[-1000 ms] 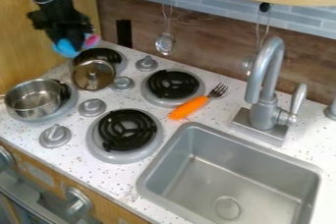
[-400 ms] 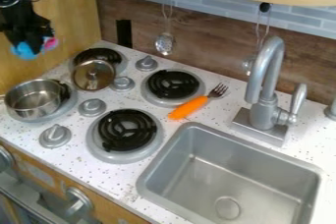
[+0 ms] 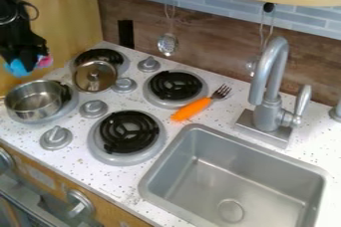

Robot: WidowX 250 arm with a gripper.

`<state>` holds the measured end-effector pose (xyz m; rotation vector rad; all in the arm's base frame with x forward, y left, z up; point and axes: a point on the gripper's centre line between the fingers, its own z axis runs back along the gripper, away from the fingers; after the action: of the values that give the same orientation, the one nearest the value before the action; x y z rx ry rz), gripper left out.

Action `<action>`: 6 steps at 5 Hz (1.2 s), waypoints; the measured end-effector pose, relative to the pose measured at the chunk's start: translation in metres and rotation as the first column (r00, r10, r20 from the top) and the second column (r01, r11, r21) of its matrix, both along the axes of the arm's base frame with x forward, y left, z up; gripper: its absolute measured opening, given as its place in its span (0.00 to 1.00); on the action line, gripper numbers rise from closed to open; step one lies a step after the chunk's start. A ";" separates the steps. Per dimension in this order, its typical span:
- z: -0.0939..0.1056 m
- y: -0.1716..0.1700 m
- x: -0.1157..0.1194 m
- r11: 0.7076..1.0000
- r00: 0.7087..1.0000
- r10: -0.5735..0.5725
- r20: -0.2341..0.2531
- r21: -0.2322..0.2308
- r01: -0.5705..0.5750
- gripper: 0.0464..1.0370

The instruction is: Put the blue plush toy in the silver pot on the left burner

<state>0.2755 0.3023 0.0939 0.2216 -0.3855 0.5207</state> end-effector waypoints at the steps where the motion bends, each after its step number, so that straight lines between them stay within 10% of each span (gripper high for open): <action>1: -0.010 0.004 -0.002 1.000 0.999 0.027 -0.022 0.005 -0.027 0.32; 4: -0.033 0.015 -0.004 0.997 0.992 0.068 -0.105 0.044 -0.064 0.38; 6: -0.042 0.007 -0.009 0.995 0.986 0.095 -0.140 -0.018 -0.098 0.96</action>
<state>0.2663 0.3091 0.0517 0.2516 -0.2330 0.6014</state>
